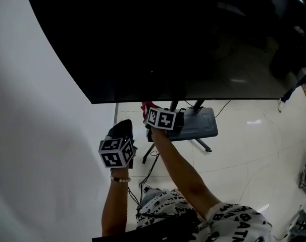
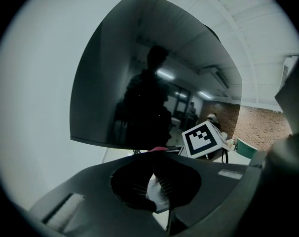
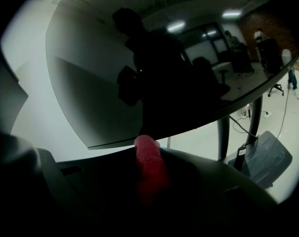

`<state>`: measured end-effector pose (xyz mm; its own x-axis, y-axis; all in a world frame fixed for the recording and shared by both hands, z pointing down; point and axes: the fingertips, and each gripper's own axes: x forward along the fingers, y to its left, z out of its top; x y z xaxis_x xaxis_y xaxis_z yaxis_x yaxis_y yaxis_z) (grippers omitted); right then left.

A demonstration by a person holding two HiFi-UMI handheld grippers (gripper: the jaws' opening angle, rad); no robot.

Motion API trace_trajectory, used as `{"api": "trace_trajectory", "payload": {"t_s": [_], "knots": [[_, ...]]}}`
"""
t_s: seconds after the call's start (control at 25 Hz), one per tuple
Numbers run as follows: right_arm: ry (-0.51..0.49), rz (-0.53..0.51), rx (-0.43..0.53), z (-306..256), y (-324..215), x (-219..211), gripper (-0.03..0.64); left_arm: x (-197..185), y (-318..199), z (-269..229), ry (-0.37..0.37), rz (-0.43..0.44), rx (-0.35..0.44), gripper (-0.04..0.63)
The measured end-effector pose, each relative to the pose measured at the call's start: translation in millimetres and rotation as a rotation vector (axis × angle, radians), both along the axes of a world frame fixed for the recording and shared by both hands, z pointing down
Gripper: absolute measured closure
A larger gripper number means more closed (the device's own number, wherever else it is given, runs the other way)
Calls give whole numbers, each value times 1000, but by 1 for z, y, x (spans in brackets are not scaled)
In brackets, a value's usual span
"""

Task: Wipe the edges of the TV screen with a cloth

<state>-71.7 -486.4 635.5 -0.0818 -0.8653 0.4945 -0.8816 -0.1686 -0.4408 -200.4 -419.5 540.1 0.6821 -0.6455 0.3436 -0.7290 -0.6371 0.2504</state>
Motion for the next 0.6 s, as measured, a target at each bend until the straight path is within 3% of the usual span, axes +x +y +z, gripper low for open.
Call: {"api": "trace_trajectory", "payload": {"t_s": [0.6], "knots": [[-2,5,15,-7,69,152,535,153,49,17,-32,54,-24,609]]}}
